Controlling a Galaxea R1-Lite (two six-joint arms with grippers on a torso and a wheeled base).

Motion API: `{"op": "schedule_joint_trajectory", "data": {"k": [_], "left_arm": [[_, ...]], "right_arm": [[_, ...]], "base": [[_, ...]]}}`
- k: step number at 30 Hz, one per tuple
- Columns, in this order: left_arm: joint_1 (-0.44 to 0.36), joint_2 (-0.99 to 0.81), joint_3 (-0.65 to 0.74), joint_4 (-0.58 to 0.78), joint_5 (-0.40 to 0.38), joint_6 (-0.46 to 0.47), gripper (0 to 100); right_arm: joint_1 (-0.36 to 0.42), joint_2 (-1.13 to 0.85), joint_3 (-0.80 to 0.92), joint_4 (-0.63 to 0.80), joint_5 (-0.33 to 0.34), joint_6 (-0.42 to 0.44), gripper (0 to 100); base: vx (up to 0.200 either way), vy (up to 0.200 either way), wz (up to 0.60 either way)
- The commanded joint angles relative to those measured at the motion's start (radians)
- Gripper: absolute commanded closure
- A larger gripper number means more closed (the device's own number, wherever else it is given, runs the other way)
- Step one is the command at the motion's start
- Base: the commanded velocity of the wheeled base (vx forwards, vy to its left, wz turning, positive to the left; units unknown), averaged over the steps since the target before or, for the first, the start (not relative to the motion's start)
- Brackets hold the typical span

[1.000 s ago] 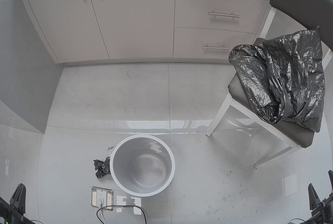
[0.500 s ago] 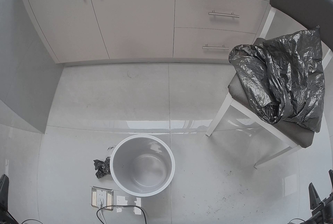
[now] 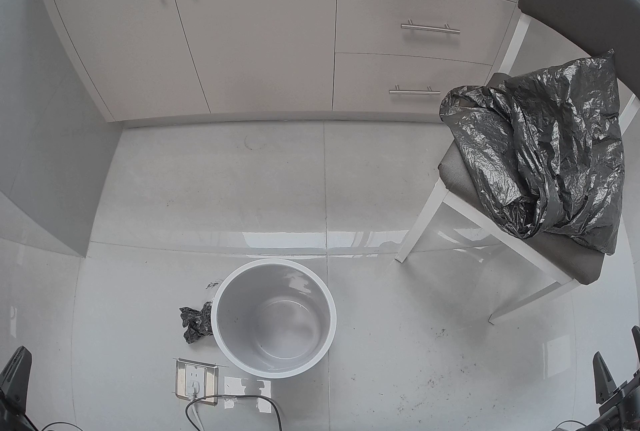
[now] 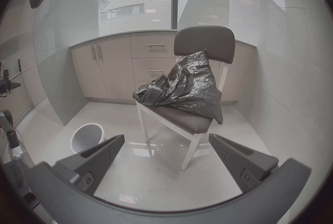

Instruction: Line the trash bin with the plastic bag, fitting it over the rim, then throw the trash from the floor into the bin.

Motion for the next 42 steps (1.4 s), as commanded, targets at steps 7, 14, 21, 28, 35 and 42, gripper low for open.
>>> {"op": "schedule_joint_trajectory", "data": {"k": [7,14,21,28,35,42], "left_arm": [[0.005,-0.010,0.008,0.000,-0.008,-0.009,100],[0.007,-0.014,0.011,0.002,-0.065,-0.018,100],[0.018,-0.037,0.015,0.005,-0.062,-0.019,100],[0.022,-0.048,0.018,0.031,-0.068,-0.070,100],[0.024,-0.050,0.011,0.045,-0.068,-0.119,100],[0.012,0.062,-0.038,0.046,-0.068,-0.115,100]], "right_arm": [[0.002,-0.016,0.018,0.001,0.012,-0.006,0],[0.001,-0.010,-0.021,-0.030,-0.032,0.051,0],[-0.007,0.403,-0.831,0.044,-0.012,0.141,0],[-0.090,0.656,-0.849,0.074,0.008,0.060,0],[0.033,0.870,-0.864,-0.045,-0.024,-0.015,0],[0.306,1.081,-0.903,-0.107,-0.207,0.137,0]], "base": [[0.000,0.000,0.00],[0.000,0.000,0.00],[0.000,0.000,0.00],[0.000,0.000,0.00],[0.000,0.000,0.00],[0.000,0.000,0.00]]}}
